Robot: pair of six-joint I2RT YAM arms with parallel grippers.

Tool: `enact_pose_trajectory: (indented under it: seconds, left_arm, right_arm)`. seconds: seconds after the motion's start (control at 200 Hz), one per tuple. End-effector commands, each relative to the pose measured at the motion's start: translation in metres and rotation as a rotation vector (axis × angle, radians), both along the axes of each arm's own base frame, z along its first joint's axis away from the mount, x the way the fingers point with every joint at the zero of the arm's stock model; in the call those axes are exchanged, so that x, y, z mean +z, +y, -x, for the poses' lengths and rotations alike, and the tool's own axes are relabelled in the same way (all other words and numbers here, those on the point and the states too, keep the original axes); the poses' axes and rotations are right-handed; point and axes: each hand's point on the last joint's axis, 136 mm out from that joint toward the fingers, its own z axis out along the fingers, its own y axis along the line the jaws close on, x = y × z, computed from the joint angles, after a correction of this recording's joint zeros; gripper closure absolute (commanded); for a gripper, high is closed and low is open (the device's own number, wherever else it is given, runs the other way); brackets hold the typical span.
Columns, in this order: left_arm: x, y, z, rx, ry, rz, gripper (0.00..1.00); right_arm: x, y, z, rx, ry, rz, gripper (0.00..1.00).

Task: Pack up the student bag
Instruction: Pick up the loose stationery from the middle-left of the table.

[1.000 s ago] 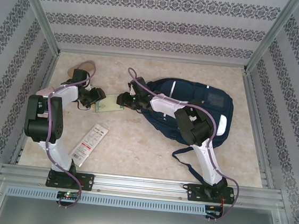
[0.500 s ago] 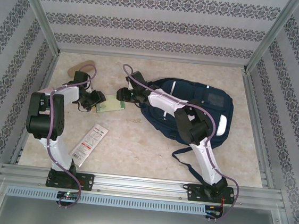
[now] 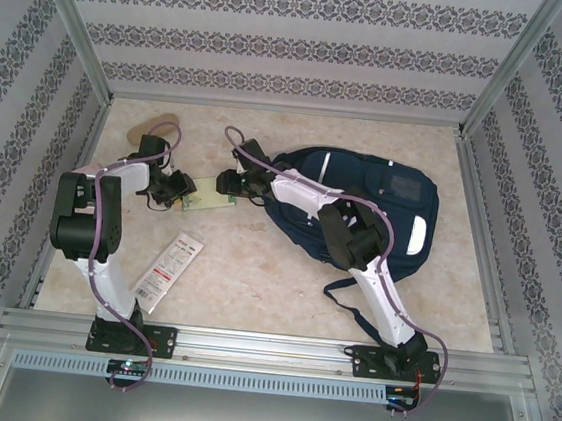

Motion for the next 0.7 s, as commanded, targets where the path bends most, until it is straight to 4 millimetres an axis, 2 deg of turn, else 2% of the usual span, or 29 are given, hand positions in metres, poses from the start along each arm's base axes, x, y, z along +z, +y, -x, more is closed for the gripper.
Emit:
enact_pose_trajectory:
  seconds: [0.0,0.085,0.18,0.24,0.315,0.36,0.435,0.515,0.589,0.694]
  left_arm:
    - [-0.033,-0.024,0.021,-0.041,0.098,0.056,0.59]
    - [-0.032,-0.024,0.019,-0.045,0.094,0.053,0.59]
    - [-0.029,-0.024,0.017,-0.051,0.089,0.051,0.60]
    - [-0.028,-0.024,0.017,-0.054,0.088,0.047,0.60]
    - [-0.028,-0.023,0.018,-0.057,0.089,0.047,0.60]
    - [-0.028,-0.024,0.018,-0.057,0.088,0.046,0.60]
    - [-0.029,-0.024,0.018,-0.059,0.088,0.049,0.60]
    - [-0.027,-0.024,0.018,-0.060,0.085,0.048,0.60]
    - [-0.025,-0.023,0.018,-0.060,0.084,0.045,0.60]
    - [-0.020,-0.023,0.017,-0.060,0.078,0.040,0.59]
  right_arm:
    - [0.048,0.066,0.059,0.185,0.131,-0.303,0.51]
    - [0.090,0.079,0.061,0.220,0.141,-0.458,0.54]
    - [0.126,0.081,0.057,0.227,0.151,-0.603,0.58]
    - [0.139,0.079,0.054,0.223,0.152,-0.662,0.61]
    - [0.147,0.075,0.052,0.221,0.151,-0.696,0.62]
    - [0.147,0.074,0.052,0.223,0.151,-0.697,0.62]
    - [0.136,0.071,0.052,0.219,0.163,-0.677,0.61]
    - [0.116,0.066,0.049,0.183,0.191,-0.636,0.63]
    - [0.099,0.056,0.046,0.144,0.185,-0.577,0.69]
    - [0.090,0.038,0.036,0.089,0.166,-0.526,0.88]
